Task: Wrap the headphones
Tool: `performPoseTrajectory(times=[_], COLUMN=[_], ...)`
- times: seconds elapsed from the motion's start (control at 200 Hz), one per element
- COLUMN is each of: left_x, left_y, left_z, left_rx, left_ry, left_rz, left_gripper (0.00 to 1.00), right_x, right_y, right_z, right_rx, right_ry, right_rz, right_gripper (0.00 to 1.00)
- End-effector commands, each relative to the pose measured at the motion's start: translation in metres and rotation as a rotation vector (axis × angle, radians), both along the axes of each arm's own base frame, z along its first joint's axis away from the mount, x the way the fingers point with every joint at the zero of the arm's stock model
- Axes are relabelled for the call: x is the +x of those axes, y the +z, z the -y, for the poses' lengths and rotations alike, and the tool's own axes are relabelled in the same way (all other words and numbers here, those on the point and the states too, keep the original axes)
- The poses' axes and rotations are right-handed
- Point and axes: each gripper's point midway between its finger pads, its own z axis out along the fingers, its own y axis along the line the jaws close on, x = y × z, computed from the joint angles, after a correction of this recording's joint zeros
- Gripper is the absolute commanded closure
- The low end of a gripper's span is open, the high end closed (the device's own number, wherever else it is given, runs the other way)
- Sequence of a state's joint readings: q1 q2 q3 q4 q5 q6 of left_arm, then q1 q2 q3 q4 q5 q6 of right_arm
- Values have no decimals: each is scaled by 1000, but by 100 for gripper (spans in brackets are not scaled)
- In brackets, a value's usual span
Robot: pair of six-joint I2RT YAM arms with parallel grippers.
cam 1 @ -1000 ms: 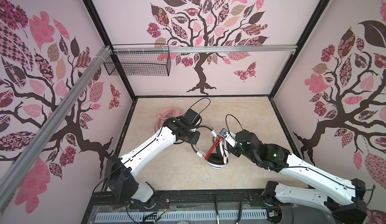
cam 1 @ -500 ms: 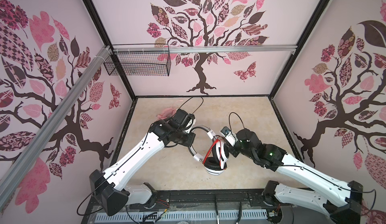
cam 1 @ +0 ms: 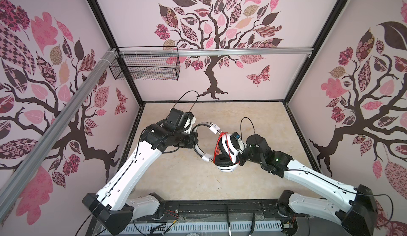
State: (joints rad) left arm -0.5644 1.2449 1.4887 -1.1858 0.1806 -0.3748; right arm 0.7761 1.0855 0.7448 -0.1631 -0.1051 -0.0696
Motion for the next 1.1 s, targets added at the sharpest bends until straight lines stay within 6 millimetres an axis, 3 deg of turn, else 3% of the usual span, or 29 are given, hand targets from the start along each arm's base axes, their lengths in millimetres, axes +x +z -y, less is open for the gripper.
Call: performPoseTrajectory(times=[0.0, 0.215, 0.535, 0.745, 0.92, 1.095], left_x=[8, 18, 30, 31, 27, 24], left_y=[44, 60, 67, 80, 96, 119], left_z=[9, -2, -19, -33, -49, -55], left_rx=[-122, -96, -25, -38, -54, -105], left_ry=[49, 152, 274, 388, 486, 512], left_rz=[58, 61, 55, 70, 101, 155], left_gripper=[100, 100, 100, 100, 100, 100], right_x=[-5, -7, -10, -16, -8, 7], right_y=[-14, -32, -41, -58, -62, -61], right_z=[-17, -21, -6, -2, 20, 46], right_rx=[76, 140, 220, 242, 242, 224], right_ry=[55, 75, 56, 34, -100, -268], right_rz=[-77, -157, -224, -262, -206, -175], right_gripper=[67, 61, 55, 54, 42, 42])
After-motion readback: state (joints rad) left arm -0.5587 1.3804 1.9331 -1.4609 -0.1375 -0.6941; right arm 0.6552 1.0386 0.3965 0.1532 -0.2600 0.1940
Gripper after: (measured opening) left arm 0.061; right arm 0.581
